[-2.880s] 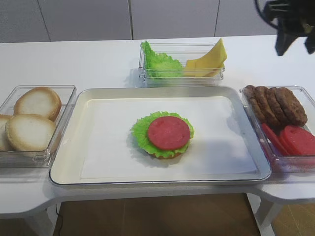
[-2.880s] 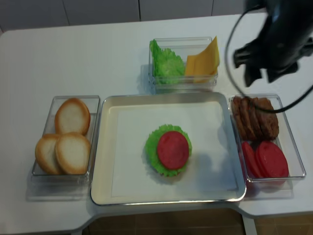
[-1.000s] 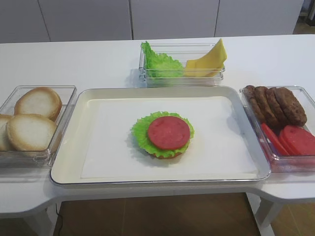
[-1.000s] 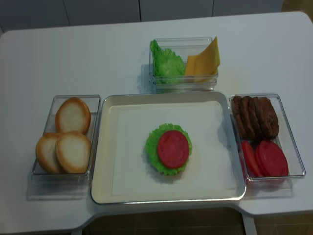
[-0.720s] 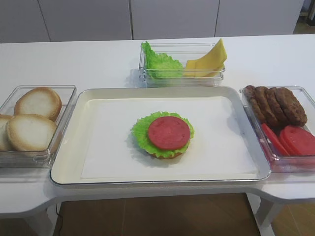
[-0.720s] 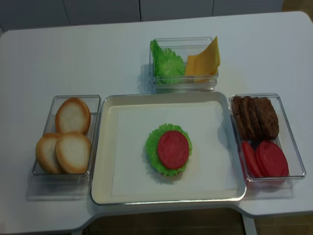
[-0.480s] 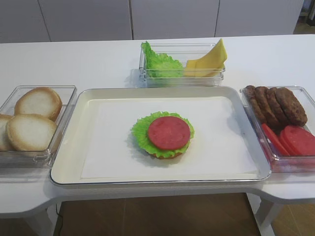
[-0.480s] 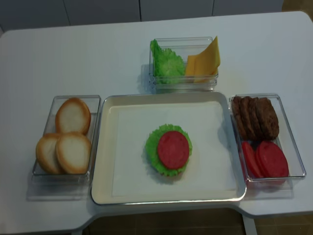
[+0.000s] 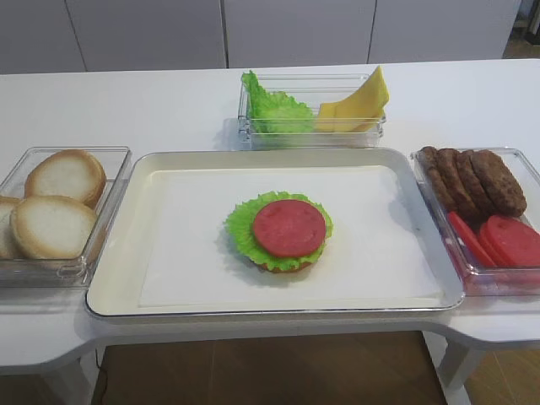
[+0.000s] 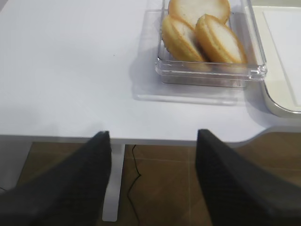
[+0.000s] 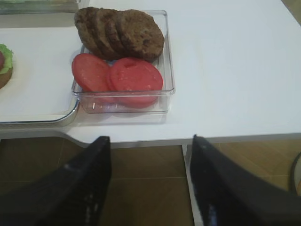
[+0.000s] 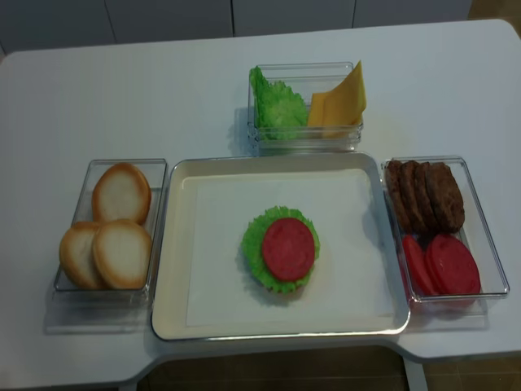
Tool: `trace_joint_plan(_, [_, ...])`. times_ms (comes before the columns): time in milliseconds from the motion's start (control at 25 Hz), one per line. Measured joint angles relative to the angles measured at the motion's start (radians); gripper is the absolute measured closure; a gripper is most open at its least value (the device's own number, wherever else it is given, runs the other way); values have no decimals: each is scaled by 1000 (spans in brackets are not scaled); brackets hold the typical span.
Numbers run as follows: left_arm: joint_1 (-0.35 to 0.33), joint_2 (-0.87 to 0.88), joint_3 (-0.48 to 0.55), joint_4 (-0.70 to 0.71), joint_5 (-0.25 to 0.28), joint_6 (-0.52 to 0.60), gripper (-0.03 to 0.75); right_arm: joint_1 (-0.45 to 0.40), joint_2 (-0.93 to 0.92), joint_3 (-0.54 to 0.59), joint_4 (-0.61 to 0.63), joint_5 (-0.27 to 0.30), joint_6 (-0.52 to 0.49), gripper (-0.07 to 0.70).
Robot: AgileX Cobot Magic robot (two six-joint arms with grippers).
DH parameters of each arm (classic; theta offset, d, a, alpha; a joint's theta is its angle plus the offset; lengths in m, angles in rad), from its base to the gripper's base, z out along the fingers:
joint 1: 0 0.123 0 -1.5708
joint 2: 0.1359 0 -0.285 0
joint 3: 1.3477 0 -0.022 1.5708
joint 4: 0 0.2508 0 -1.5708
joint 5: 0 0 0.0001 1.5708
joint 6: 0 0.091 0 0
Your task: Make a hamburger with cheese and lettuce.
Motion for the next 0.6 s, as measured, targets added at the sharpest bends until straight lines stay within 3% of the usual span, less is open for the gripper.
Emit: trace_joint_plan(600, [0, 0, 0, 0, 0, 0, 288, 0, 0, 0, 0, 0, 0, 225])
